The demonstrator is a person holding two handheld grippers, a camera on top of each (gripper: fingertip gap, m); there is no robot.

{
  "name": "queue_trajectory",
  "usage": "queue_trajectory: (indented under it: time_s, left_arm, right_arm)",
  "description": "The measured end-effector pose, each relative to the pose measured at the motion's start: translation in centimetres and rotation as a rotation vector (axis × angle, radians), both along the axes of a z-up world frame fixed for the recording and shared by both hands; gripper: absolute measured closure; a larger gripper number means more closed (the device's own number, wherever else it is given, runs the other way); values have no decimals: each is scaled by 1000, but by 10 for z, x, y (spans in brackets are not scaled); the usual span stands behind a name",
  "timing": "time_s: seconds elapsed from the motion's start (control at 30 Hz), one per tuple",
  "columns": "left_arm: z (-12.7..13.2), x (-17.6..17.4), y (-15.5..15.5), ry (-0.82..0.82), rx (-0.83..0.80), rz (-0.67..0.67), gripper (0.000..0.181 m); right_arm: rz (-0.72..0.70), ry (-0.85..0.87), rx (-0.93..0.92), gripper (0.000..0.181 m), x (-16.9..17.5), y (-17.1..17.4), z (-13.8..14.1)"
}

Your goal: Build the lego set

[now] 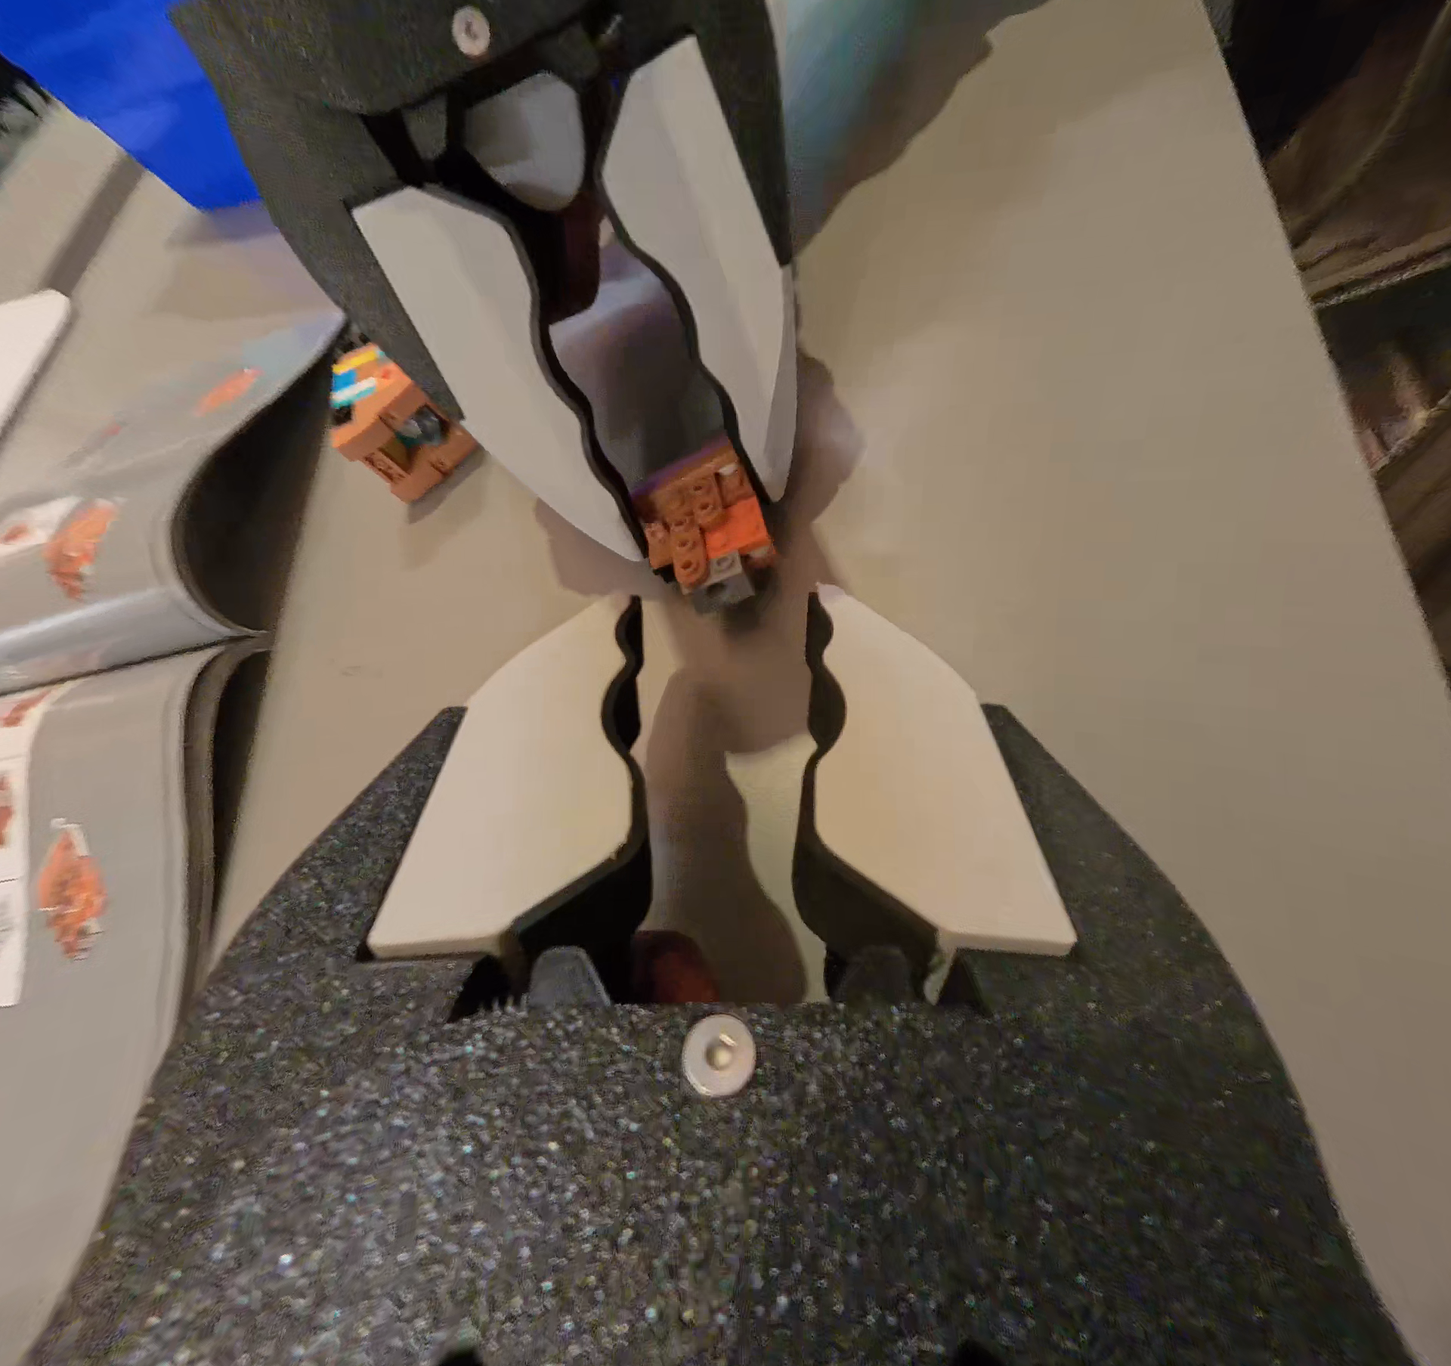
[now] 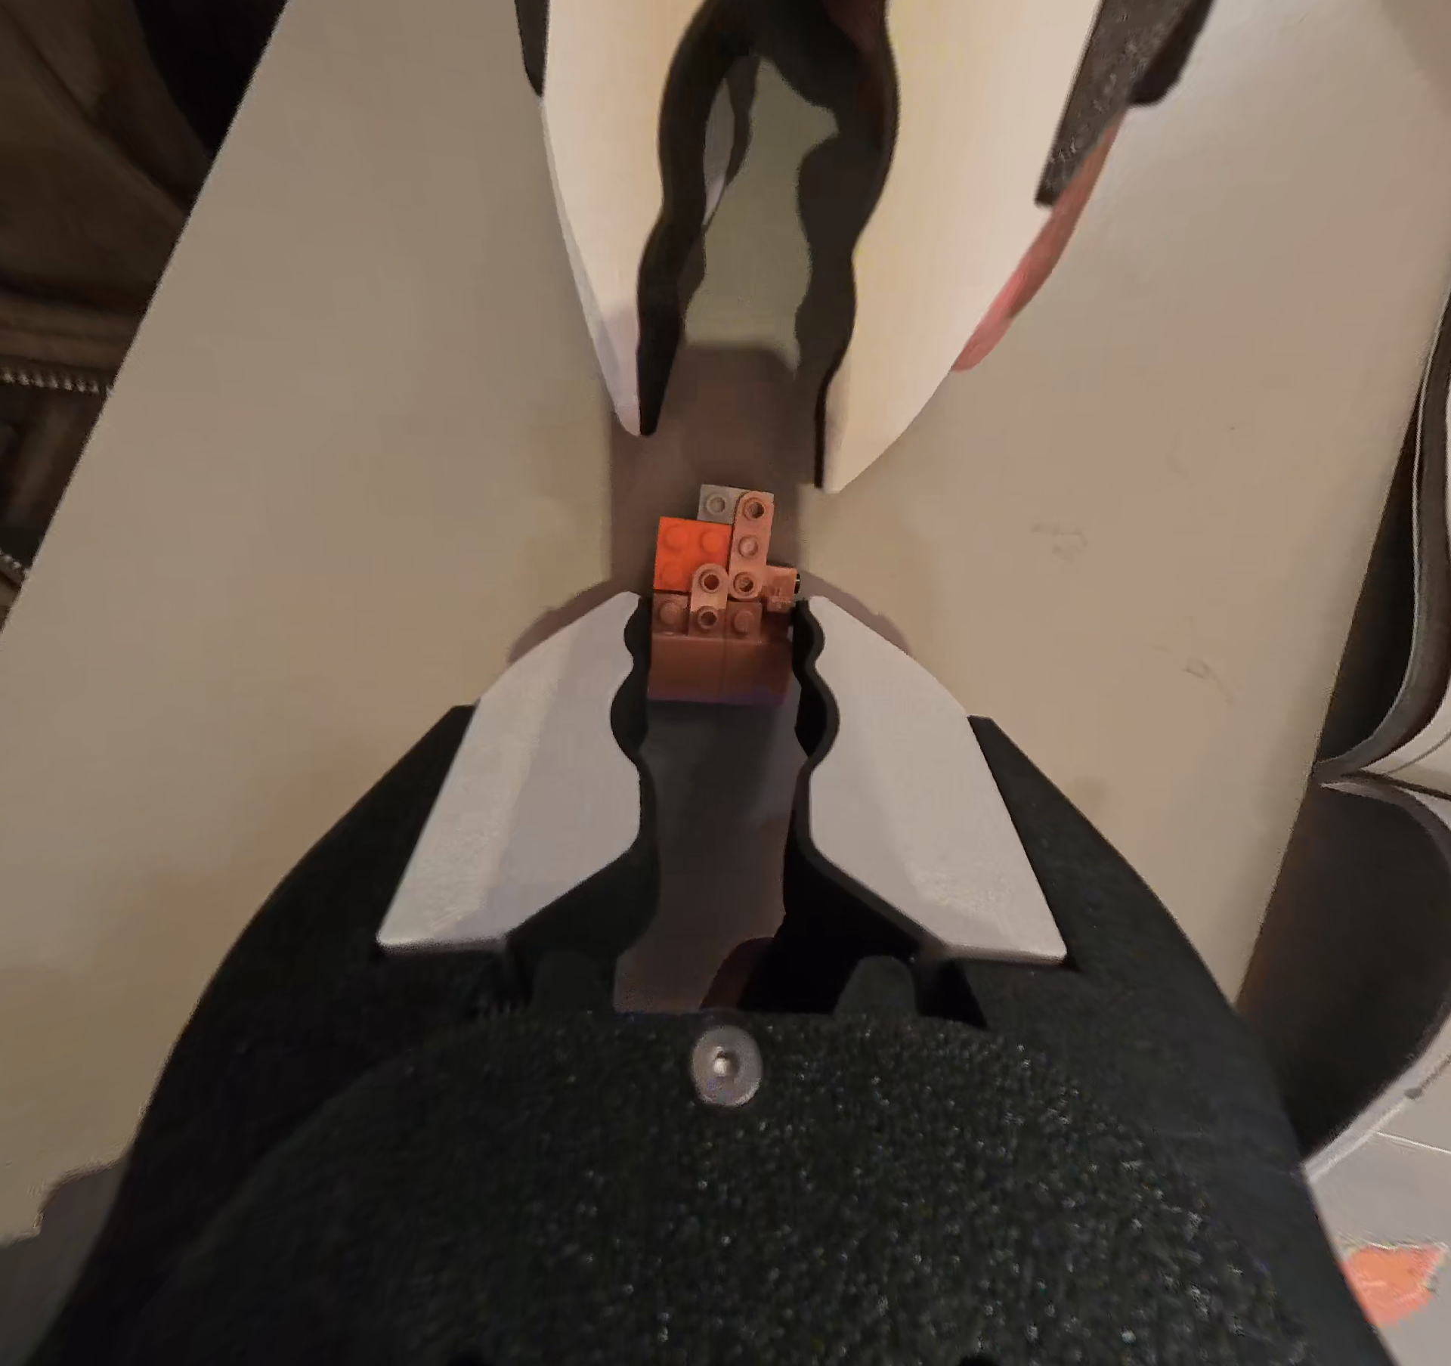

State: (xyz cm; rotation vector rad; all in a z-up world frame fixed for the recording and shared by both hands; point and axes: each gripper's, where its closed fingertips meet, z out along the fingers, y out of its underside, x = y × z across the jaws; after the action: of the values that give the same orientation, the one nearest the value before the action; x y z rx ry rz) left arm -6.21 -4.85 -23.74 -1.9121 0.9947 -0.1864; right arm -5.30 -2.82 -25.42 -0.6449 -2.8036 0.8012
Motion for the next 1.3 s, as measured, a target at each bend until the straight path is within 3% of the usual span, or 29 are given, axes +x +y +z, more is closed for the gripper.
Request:
queue_trajectory:
  time_s: [0.33,0.57,0.8,1.03,1.3]
  left_arm:
    - [24,18,4,337,431,-138,132]
    - [26,20,16,519,502,-110,138]
    - [30,13,27,714,573,-52,161]
    - [36,13,32,755,618,-6,163]
    - [44,9,34,663,623,68,164]
  right_arm:
    - [-37,-48,-219,147,0,-7,19]
    - [-80,-47,-252,147,-5,-9,32]
    - [-100,-42,-257,147,-5,-9,39]
    - [-103,-24,-260,147,-4,-6,45]
    - [-106,21,-286,147,-7,-3,55]
